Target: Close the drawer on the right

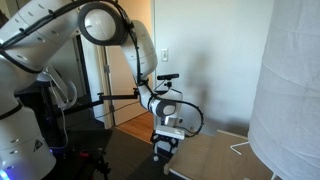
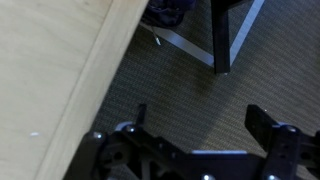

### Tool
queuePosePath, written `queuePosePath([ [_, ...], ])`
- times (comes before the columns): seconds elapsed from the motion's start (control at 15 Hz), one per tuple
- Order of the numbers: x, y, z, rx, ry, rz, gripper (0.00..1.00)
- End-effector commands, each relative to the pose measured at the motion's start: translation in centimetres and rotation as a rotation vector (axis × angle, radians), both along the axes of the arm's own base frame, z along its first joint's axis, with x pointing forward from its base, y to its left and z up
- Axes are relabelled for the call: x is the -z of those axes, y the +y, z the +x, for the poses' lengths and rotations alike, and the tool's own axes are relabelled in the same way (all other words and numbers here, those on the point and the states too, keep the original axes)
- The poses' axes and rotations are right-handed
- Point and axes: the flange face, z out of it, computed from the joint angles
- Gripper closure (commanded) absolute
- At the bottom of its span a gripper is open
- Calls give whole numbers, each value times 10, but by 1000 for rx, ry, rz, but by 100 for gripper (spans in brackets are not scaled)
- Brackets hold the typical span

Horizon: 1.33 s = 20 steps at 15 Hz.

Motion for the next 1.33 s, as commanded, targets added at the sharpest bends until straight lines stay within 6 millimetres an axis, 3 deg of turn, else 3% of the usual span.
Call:
queuePosePath([
  [0.0,1,1,2,1,-12,4,0],
  [0.53,4,5,11,-51,-76,-31,0],
  [1.27,7,-26,58,12,-74,-18,0],
])
